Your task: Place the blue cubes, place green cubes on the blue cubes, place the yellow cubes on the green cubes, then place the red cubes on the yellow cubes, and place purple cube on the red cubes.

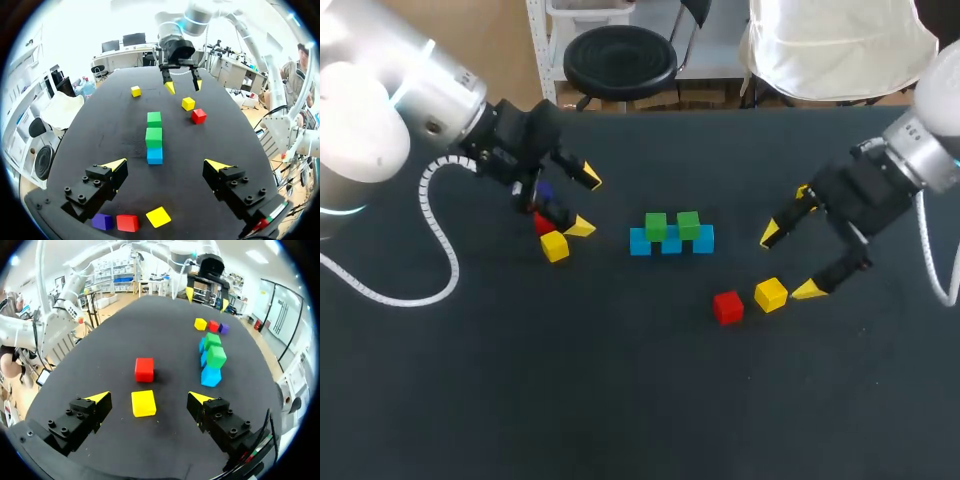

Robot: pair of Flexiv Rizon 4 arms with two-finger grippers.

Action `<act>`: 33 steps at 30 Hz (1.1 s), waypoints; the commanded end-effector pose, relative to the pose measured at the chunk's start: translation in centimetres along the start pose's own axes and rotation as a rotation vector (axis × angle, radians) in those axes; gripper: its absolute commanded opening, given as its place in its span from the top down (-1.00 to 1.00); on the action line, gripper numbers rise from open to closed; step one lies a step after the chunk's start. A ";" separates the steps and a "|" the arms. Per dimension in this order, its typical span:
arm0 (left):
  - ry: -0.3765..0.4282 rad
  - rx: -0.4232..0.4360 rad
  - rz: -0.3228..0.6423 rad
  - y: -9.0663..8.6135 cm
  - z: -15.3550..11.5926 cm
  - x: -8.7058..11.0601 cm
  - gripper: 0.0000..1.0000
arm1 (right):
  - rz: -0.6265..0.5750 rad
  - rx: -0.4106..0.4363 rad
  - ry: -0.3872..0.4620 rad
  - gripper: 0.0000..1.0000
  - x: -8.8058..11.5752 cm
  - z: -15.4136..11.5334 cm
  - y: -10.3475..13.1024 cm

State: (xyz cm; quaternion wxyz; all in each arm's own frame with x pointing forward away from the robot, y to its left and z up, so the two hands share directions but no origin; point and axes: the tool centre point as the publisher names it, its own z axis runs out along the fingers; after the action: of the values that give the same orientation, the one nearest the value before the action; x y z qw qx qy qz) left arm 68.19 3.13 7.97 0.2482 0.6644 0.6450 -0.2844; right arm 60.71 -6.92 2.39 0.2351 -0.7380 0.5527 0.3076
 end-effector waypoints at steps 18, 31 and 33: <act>-0.003 -0.002 0.002 -0.1 0.0 0.1 -1.00 | -0.021 -0.030 -0.063 -1.00 1.9 2.2 -1.1; -0.003 -0.002 0.002 -0.1 0.0 0.1 -1.00 | -0.036 -0.037 -0.084 0.44 1.8 2.9 -1.2; -0.003 -0.002 0.002 -0.1 0.0 0.1 -1.00 | -0.046 -0.040 -0.085 1.00 1.7 3.0 -1.1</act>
State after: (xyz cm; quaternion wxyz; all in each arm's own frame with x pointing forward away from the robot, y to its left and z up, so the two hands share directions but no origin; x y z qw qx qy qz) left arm 68.20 3.12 7.97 0.2480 0.6644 0.6452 -0.2842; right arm 61.50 -5.83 -0.82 0.2502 -0.7408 0.5203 0.3433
